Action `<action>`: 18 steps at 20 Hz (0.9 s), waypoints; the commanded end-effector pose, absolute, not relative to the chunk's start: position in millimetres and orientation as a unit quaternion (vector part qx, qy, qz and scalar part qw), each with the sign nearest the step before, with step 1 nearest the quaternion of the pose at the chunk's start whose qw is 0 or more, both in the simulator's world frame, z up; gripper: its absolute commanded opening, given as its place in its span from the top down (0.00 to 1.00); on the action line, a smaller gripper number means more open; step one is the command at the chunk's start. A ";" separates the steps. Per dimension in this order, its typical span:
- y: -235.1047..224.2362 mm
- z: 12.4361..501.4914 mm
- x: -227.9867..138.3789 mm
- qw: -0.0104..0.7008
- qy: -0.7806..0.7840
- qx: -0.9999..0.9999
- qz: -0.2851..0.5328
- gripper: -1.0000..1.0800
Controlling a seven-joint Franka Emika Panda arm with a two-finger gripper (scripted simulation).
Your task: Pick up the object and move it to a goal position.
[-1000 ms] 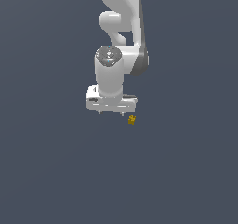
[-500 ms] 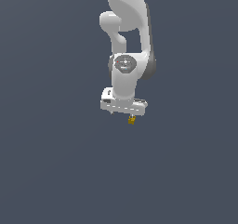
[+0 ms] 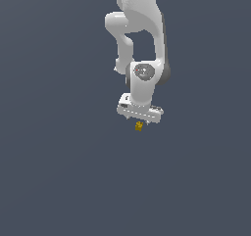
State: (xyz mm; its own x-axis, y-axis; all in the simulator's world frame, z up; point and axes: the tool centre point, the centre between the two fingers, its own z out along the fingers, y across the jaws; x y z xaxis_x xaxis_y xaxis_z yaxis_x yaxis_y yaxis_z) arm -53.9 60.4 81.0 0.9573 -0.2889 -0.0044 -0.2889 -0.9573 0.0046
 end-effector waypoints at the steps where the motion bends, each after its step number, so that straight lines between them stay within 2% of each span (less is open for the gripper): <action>1: 66.3 76.4 -57.9 0.001 -0.155 0.988 -0.001 0.04; 11: 71.5 69.5 -61.5 0.000 -0.161 0.987 0.000 0.04; 18: 71.7 40.7 -62.8 0.000 -0.162 0.987 0.000 0.04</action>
